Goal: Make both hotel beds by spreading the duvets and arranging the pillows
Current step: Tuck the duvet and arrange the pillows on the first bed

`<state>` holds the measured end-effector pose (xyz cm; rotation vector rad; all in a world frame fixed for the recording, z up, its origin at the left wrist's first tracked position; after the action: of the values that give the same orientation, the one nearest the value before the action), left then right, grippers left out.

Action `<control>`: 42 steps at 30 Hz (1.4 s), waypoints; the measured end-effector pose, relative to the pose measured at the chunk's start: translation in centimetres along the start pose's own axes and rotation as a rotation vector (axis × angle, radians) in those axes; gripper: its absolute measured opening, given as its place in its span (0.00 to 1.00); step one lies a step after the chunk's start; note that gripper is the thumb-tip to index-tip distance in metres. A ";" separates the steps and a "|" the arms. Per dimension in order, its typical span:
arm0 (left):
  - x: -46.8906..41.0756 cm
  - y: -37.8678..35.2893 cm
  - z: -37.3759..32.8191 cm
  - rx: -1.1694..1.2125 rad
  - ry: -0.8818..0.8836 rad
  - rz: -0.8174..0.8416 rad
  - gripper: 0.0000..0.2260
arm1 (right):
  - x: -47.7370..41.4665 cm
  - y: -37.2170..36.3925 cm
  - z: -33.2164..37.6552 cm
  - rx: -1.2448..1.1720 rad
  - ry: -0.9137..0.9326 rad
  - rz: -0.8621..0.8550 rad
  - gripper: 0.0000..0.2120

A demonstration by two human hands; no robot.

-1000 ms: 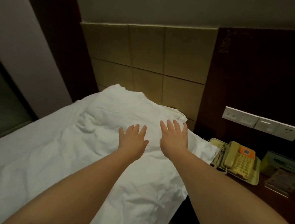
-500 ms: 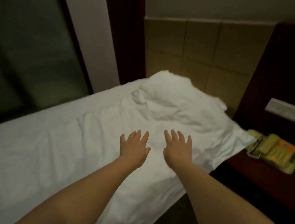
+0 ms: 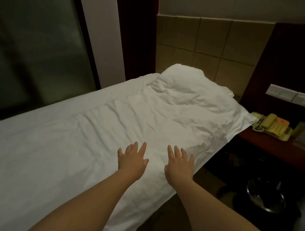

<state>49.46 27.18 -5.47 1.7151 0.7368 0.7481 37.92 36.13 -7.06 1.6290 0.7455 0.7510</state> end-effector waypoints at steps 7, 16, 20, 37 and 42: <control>12.6 0.0 16.0 -0.027 0.052 0.069 0.28 | 13.0 1.0 18.3 -0.076 0.117 0.028 0.31; 25.8 -2.0 29.1 -0.058 0.135 0.119 0.29 | 24.0 -1.8 29.4 -0.077 0.149 0.092 0.31; 31.6 -4.4 33.9 -0.082 0.150 0.158 0.28 | 29.7 -5.6 35.5 -0.099 0.190 0.157 0.31; 50.7 -23.3 55.1 -0.060 -0.095 0.553 0.28 | 52.2 -24.4 55.0 -0.452 -0.187 0.643 0.35; 55.1 -27.9 62.9 -0.043 -0.055 0.574 0.32 | 56.7 -31.7 61.9 -0.716 -0.268 0.779 0.45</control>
<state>129.42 40.50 -40.18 1.9181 0.1766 1.0878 118.73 50.76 -43.36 1.2720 -0.3790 1.1437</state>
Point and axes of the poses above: each hand's wrist, its own x-axis away from the middle knuckle, its own y-axis out of the back of the hand, z = x × y, the point moved 10 cm from there along -x, towards the middle knuckle, and after that the axes turned 15 degrees about x, right-handed, at the moved point
